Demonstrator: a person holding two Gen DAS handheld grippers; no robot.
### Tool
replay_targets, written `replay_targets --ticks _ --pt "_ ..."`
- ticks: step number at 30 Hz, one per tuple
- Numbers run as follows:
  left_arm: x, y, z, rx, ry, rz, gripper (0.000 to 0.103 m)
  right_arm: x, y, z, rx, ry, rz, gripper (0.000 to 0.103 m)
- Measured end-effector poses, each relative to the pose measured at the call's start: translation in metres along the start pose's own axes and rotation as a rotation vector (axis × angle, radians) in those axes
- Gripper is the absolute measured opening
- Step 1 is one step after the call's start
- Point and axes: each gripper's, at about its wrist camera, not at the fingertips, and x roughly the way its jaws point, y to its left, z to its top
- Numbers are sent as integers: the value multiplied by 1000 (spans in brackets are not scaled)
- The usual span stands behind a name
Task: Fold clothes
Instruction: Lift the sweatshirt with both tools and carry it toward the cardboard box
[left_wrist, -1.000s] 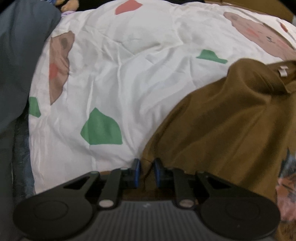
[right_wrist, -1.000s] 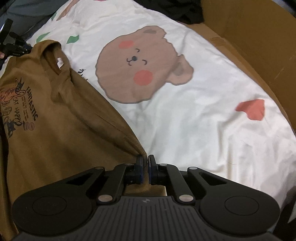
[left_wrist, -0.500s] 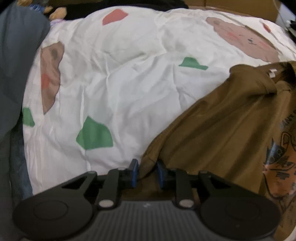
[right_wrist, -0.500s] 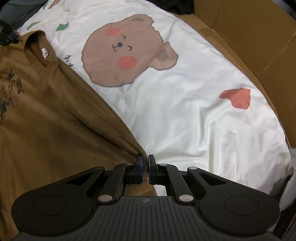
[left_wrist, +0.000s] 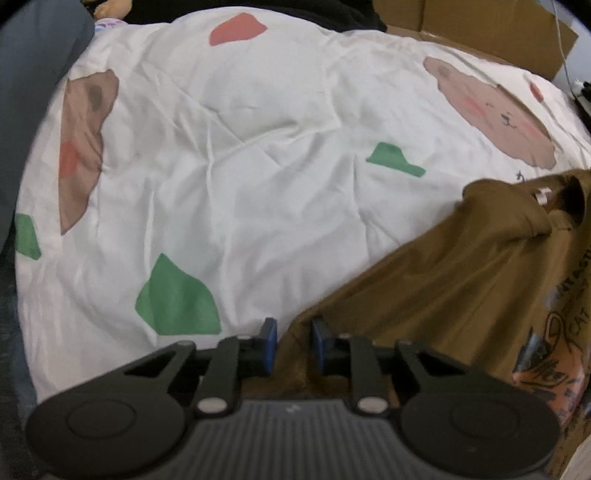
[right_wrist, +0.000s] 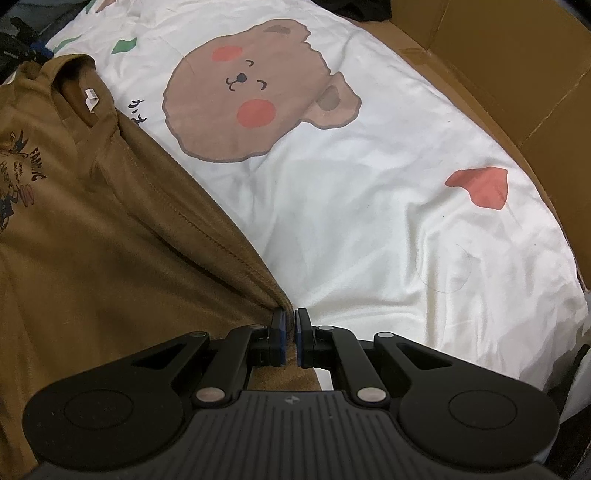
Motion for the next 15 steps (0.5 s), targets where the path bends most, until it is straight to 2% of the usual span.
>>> replay_targets --ticks 9,12,15 --pt "17 -4 3 33 26 33 27 3 3 0 -6 8 3 5" --pt "18 6 2 -42 25 5 26 3 3 0 -6 6 3 5" --pt "17 0 -1 -30 16 26 18 3 3 -1 -6 4 3 5"
